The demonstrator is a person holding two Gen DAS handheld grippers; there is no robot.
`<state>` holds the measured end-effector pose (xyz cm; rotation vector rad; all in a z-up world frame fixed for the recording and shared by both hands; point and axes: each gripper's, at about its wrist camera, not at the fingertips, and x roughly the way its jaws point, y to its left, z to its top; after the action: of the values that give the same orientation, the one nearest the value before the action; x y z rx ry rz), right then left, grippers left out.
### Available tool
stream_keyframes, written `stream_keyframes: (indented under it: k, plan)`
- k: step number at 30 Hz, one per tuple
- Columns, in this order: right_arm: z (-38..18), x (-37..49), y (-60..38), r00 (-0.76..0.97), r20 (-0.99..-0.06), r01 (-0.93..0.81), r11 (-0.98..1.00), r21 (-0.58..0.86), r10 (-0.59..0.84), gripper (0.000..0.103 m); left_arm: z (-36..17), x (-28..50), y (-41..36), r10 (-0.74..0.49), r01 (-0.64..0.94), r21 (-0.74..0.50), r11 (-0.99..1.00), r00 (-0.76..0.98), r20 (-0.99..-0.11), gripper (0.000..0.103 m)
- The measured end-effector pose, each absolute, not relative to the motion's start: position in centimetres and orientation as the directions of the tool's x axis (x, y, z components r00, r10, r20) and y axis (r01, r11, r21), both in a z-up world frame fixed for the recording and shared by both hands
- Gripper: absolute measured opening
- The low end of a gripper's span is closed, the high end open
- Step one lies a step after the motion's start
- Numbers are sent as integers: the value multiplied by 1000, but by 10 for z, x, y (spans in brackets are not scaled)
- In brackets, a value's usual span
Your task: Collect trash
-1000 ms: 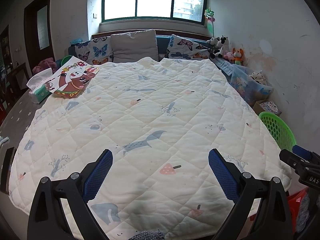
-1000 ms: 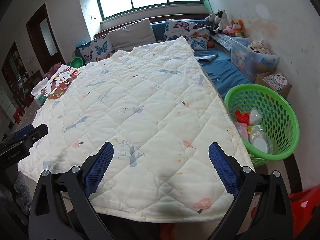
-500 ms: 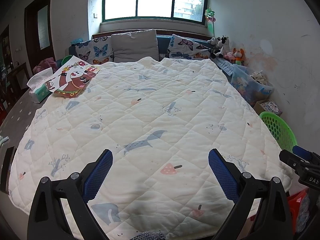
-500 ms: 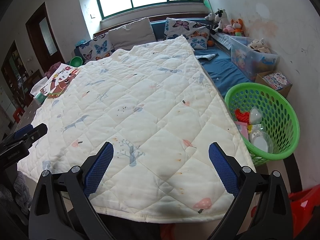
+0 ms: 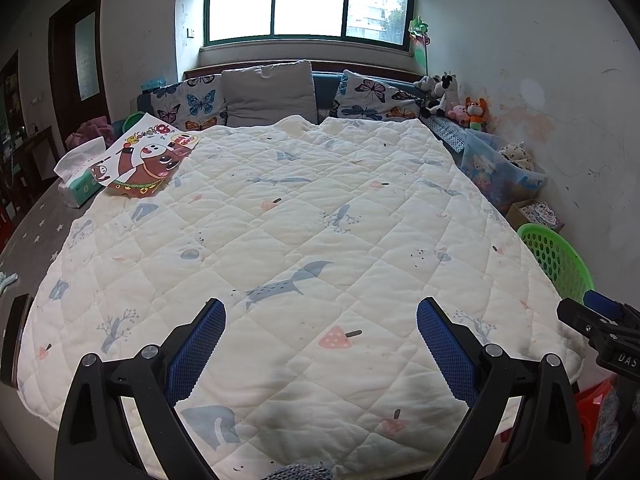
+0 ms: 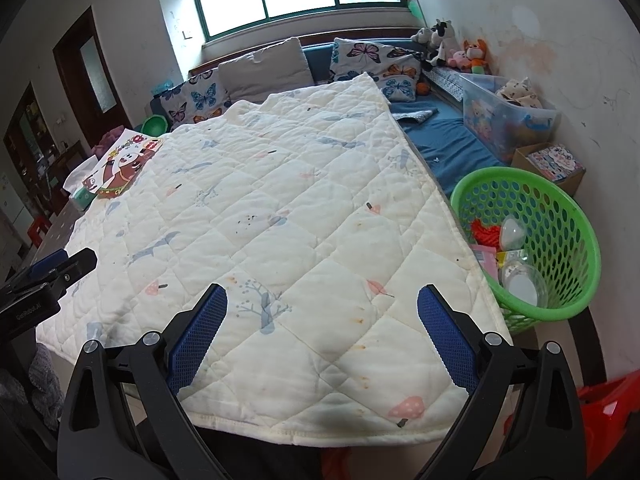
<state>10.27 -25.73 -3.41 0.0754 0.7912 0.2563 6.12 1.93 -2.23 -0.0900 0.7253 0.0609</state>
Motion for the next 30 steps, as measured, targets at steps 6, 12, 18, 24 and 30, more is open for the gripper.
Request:
stream_keyframes:
  k: [6,12,18,24,30]
  plan:
    - [-33,101,-257,679,-688,-206,966,157,257,95,-22,60,19,27,-89,-60,994,750,-661,93]
    - [-32,102,-259,681,-686,-206,966,156,256,95,-20,59,18,32,-92,-57,994,754,-657,93]
    - [-32,101,-258,681,-686,-207,966,156,257,95,-20,60,18,34,-93,-56,994,754,-656,93]
    - [-32,101,-258,682,-685,-206,966,157,257,95,-18,59,16,39,-96,-52,994,758,-651,93]
    - [-33,101,-260,684,-683,-202,966,161,257,95,-18,60,13,38,-90,-47,995,757,-652,93]
